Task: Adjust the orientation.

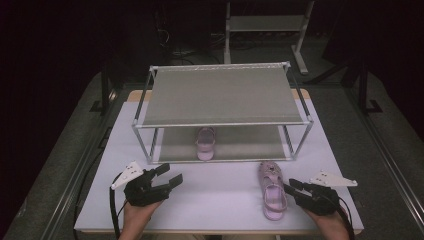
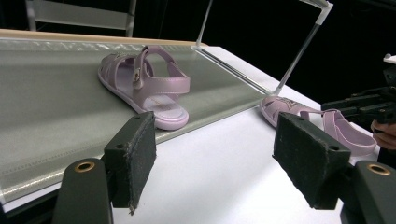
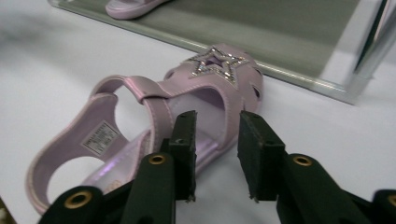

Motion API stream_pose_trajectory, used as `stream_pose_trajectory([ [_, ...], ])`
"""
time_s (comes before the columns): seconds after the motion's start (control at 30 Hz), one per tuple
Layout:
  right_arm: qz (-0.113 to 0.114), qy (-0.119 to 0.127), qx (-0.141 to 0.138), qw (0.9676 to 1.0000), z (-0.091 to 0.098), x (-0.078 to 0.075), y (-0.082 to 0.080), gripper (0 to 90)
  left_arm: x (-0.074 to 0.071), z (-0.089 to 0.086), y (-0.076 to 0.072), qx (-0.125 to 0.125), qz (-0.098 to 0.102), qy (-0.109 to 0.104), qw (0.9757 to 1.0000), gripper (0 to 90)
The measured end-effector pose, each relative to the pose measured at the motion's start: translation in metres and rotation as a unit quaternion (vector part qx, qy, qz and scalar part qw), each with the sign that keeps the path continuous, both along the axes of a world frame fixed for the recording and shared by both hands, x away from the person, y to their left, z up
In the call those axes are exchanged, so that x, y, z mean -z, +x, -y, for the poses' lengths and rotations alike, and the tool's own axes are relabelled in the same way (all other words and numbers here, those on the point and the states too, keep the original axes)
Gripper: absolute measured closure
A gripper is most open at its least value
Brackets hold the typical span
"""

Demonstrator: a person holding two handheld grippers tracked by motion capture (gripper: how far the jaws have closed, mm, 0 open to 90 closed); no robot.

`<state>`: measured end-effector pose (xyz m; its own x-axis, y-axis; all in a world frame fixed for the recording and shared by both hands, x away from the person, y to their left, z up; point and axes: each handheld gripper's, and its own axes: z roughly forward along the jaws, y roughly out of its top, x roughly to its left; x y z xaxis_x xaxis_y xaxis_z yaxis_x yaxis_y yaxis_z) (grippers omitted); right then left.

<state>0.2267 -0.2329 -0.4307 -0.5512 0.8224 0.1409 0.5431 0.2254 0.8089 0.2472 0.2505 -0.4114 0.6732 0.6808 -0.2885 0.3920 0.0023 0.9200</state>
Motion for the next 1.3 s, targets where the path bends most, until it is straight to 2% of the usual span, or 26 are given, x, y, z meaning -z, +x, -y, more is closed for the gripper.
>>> stream_pose_trajectory([
  [0.13,-0.002,0.01,0.012,0.9999,0.003,0.0,-0.001,61.0,0.0,0.0,0.0,0.002,-0.001,-0.001,1.0,29.7],
  [0.43,-0.005,0.057,0.019,0.9982,0.012,-0.005,-0.008,54.1,0.001,-0.001,-0.001,-0.001,-0.001,-0.002,1.0,29.7],
  [0.63,-0.005,0.086,0.004,0.9963,0.011,-0.01,-0.012,53.1,0.0,-0.003,-0.001,-0.004,-0.002,-0.003,1.0,29.7],
  [0.83,-0.015,0.096,-0.025,0.995,0.001,-0.012,-0.013,53.1,0.001,-0.004,-0.001,-0.005,-0.003,-0.003,1.0,29.7],
  [1.03,-0.033,0.09,-0.033,0.9949,-0.004,-0.011,-0.013,57.0,0.001,-0.003,-0.001,-0.004,-0.003,-0.003,1.0,29.7],
  [1.3,-0.049,0.045,-0.026,0.9974,-0.011,-0.006,-0.012,69.8,0.002,-0.003,0.0,-0.003,-0.004,-0.004,1.0,29.7],
])
